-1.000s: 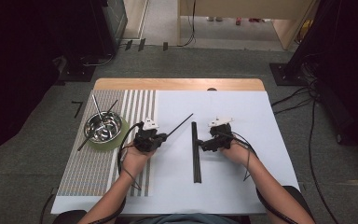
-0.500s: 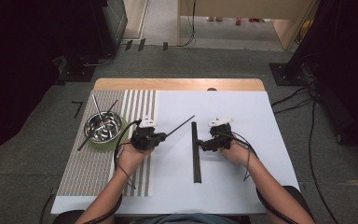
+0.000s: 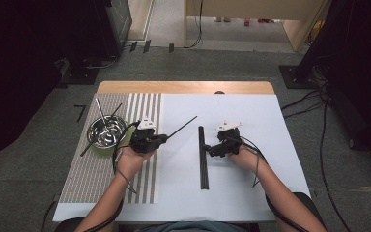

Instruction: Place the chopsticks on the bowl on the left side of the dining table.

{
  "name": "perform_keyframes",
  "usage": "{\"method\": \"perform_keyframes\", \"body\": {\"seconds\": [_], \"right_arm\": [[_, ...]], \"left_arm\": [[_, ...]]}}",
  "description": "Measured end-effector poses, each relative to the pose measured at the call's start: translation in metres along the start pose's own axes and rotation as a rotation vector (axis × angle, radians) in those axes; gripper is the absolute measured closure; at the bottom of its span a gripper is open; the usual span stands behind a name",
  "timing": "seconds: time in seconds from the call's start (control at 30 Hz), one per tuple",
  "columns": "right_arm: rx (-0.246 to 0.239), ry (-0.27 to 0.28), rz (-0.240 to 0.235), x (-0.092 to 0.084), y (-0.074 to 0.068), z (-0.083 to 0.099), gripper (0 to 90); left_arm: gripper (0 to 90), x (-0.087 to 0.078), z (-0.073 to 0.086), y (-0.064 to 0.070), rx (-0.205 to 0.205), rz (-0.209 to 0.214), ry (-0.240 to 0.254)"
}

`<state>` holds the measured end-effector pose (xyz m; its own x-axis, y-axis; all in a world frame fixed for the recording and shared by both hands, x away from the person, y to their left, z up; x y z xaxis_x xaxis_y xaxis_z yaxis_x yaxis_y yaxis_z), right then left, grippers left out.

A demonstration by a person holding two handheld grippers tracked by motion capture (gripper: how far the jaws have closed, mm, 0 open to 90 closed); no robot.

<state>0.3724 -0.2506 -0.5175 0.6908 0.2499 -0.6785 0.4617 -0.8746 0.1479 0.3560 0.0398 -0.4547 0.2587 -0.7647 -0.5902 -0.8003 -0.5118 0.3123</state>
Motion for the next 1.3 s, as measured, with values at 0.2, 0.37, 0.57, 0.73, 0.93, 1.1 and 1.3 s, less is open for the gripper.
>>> {"method": "perform_keyframes", "body": {"seconds": [0.2, 0.37, 0.57, 0.73, 0.93, 1.1, 1.3], "right_arm": [[0.0, 0.0, 0.0, 0.0, 0.0, 0.0, 3.3], [-0.001, 0.001, 0.0, 0.0, 0.0, 0.0, 3.3], [0.0, 0.0, 0.0, 0.0, 0.0, 0.0, 3.2], [0.001, -0.001, 0.0, 0.0, 0.0, 0.0, 3.3], [0.001, -0.001, 0.0, 0.0, 0.0, 0.0, 3.2], [-0.001, 0.001, 0.0, 0.0, 0.0, 0.0, 3.2], [-0.001, 0.001, 0.0, 0.0, 0.0, 0.0, 3.2]], "left_arm": [[87.5, -0.007, -0.001, -0.003, -0.004, -0.011, 0.006], [87.5, -0.011, -0.001, -0.005, -0.007, -0.021, 0.009], [87.5, -0.015, -0.001, -0.007, -0.011, -0.024, 0.013], [87.5, -0.017, -0.001, -0.009, -0.013, -0.029, 0.016], [87.5, -0.022, -0.001, -0.011, -0.022, -0.033, 0.019], [87.5, -0.027, -0.001, -0.014, -0.03, -0.036, 0.029], [87.5, -0.034, -0.001, -0.017, -0.039, -0.045, 0.039]]}}
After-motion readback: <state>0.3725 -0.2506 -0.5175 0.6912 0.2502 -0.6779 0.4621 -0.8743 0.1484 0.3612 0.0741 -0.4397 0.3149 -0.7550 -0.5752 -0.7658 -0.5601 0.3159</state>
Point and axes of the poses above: each handheld gripper's, and its own axes: x roughly forward along the jaws, z roughly out of its underside, y roughly to its right, the point moved 2 cm from there along x, roughly forward along the jaws, and after that the axes turned 15 degrees about z, right-handed, at the moved point
